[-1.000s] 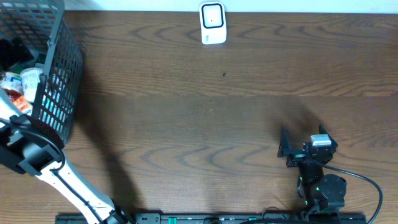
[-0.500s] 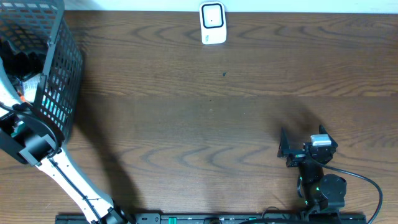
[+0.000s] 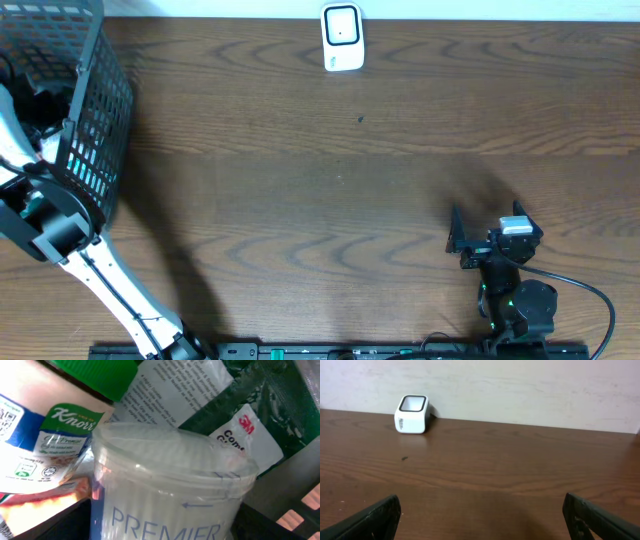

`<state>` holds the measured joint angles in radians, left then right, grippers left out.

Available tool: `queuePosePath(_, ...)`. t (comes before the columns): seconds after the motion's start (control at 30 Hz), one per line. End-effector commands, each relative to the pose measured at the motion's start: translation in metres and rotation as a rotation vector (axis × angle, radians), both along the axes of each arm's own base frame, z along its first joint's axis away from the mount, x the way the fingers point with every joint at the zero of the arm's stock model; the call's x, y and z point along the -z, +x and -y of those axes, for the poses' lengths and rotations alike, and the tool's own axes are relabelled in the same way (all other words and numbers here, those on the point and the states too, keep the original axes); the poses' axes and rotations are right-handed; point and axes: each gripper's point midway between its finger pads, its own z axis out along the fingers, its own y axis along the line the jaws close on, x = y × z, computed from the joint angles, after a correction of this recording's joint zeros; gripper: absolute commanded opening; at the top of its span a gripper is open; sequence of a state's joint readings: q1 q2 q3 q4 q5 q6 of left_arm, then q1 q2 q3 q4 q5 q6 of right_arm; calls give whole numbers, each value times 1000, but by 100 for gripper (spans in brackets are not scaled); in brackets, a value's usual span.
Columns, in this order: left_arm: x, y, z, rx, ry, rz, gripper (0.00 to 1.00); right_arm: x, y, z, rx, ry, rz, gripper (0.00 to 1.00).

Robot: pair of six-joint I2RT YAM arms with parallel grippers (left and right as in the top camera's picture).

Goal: Scan the item barcode
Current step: 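Grasp the clear PREMIER cotton-swab tub with the left gripper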

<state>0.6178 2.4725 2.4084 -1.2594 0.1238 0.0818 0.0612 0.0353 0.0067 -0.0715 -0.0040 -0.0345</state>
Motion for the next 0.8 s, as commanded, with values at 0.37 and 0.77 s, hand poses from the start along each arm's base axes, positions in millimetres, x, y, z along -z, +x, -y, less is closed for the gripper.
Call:
queuePosePath(0.37,-92,8,-12,-7,175,163,61,1,0,2,6,-8,-3,99)
queuePosePath(0.77,-273,-33,13,-117,371,496,61,1,0,2,6,-8,-4,99)
